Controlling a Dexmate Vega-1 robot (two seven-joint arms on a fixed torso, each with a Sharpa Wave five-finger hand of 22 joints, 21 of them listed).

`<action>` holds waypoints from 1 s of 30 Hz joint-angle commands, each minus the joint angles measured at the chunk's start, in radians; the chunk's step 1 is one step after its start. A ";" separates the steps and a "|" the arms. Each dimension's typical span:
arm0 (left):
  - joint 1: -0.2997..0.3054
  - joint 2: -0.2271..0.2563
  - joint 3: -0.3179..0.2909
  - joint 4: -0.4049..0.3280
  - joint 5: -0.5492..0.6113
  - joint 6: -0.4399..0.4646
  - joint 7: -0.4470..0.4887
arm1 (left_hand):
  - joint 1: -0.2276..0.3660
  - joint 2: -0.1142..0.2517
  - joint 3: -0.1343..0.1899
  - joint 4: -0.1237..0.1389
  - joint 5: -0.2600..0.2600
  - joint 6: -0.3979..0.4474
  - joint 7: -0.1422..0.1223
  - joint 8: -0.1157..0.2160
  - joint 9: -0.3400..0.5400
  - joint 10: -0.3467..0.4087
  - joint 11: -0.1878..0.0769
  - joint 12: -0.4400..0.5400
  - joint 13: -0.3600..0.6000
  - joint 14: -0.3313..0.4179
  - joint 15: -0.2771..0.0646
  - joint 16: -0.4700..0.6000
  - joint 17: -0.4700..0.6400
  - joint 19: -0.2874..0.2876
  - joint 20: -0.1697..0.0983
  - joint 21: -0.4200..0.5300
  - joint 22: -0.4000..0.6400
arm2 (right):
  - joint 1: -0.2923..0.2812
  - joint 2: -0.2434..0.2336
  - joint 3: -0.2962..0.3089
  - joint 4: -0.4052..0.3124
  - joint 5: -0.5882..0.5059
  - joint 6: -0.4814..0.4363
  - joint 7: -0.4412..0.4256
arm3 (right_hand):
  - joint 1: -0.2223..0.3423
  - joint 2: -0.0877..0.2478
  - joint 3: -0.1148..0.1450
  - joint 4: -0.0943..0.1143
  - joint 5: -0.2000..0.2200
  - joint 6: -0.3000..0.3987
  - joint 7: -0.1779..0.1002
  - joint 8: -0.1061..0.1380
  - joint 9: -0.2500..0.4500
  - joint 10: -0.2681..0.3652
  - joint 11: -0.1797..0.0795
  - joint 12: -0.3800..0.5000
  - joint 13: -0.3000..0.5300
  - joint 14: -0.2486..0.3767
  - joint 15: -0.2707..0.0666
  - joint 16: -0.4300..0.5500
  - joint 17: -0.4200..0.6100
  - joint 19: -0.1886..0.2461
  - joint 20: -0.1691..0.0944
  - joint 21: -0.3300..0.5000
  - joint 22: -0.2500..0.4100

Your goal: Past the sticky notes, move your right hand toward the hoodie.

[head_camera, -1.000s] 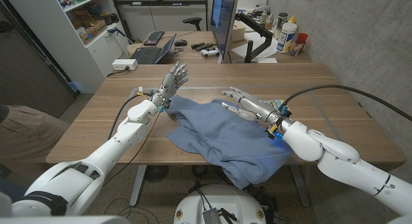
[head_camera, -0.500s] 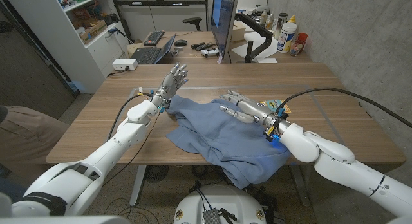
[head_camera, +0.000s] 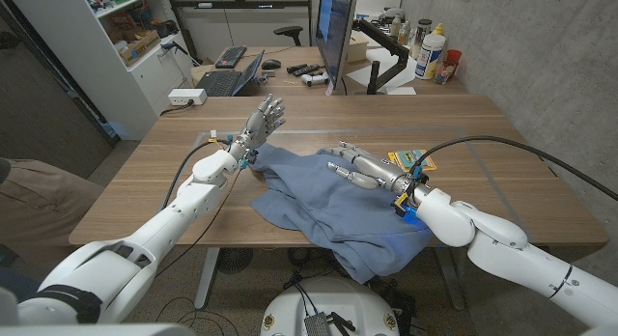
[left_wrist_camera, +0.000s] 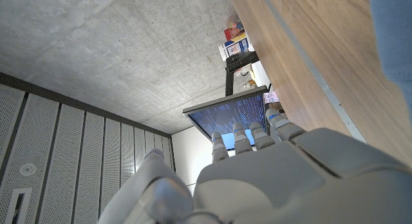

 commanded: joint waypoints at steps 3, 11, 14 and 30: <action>-0.020 -0.010 0.008 0.032 0.001 0.002 -0.024 | 0.007 0.009 0.002 -0.005 0.001 -0.001 -0.002 0.001 0.005 -0.008 -0.004 0.004 0.004 -0.009 -0.005 0.003 0.005 -0.003 -0.006 0.005 0.002 | 0.018 0.009 -0.023 0.013 0.029 -0.003 0.024 | -0.011 0.111 0.012 0.003 -0.005 -0.004 -0.003 -0.004 0.004 0.004 -0.001 0.003 0.005 -0.011 -0.043 0.003 0.002 -0.004 0.000 0.002 0.005; -0.028 -0.017 0.011 0.054 0.002 -0.006 -0.036 | 0.008 0.009 0.002 -0.006 0.000 -0.001 -0.002 0.001 0.005 -0.010 -0.002 0.003 0.004 -0.009 -0.005 0.003 0.005 -0.002 -0.006 0.005 0.002 | 0.017 0.006 -0.026 0.012 0.044 -0.005 0.031 | -0.014 0.110 0.018 0.004 -0.008 -0.003 -0.002 -0.004 0.004 0.004 -0.001 0.003 0.005 -0.011 -0.043 0.004 0.002 -0.003 0.000 0.003 0.005; -0.031 -0.020 0.012 0.061 0.001 -0.009 -0.041 | 0.009 0.009 0.002 -0.007 0.000 -0.002 -0.002 0.001 0.005 -0.009 -0.001 0.004 0.004 -0.010 -0.005 0.003 0.005 -0.003 -0.007 0.005 0.002 | 0.017 0.006 -0.029 0.011 0.049 -0.006 0.033 | -0.016 0.110 0.021 0.004 -0.009 -0.003 -0.003 -0.004 0.004 0.005 -0.002 0.003 0.005 -0.010 -0.044 0.005 0.003 -0.003 0.000 0.003 0.005; -0.011 -0.016 0.008 0.041 0.000 -0.021 -0.034 | 0.010 0.010 0.002 -0.009 0.000 -0.002 -0.002 0.001 0.005 -0.009 -0.002 0.004 0.004 -0.010 -0.004 0.004 0.005 -0.002 -0.006 0.005 0.002 | 0.008 -0.008 -0.032 0.005 0.065 0.004 0.040 | -0.026 0.109 0.036 0.007 -0.016 -0.003 -0.003 -0.005 0.005 0.004 -0.001 0.003 0.005 -0.007 -0.045 0.007 0.004 0.000 -0.002 0.005 0.005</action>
